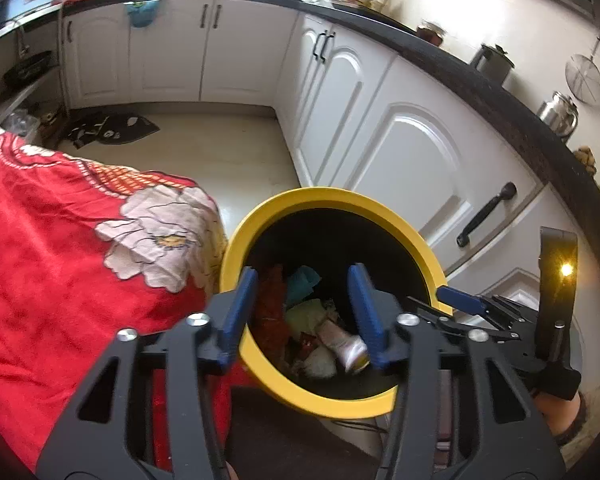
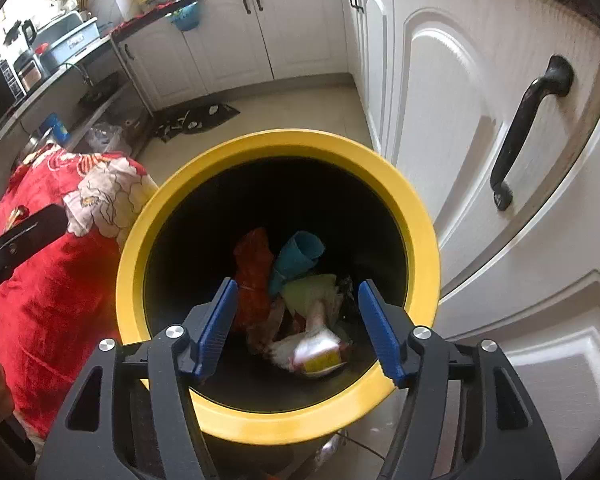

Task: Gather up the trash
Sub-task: 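Move both open grippers back toward the red can and purple snack bar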

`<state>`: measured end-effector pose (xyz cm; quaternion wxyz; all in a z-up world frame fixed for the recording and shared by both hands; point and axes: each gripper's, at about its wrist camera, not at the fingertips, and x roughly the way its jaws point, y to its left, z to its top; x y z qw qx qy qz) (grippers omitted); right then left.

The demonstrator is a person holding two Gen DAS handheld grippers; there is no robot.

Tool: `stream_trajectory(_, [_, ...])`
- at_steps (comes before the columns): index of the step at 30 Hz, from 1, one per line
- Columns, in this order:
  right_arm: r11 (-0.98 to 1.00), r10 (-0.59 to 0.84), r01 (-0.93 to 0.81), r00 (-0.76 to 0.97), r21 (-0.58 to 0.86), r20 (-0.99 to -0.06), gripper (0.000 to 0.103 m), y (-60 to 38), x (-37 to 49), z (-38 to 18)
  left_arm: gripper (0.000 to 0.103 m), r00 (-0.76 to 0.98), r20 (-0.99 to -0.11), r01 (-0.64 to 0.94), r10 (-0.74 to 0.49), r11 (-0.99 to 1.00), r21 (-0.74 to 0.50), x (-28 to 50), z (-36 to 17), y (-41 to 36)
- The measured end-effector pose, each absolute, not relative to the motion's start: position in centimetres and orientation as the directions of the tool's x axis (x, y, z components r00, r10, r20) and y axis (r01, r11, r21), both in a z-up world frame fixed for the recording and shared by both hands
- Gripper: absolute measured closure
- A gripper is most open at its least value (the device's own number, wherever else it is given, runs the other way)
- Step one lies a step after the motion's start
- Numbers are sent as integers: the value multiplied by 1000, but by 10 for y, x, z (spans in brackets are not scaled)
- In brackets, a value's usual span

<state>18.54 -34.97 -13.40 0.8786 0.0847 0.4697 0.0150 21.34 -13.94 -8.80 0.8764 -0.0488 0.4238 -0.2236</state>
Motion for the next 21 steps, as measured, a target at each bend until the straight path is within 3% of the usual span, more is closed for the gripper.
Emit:
stream_trajectory(7, [982,129,29,628,188,-767,35,-342,180,-108,14,592,-700,289,-399,916,-278,208,-72,-110])
stream_trajectory(21, [930,367,-261,671,259,-644,33,-243,192,-47,11,738,-655,-16,-165,965,-261,185,-50,36])
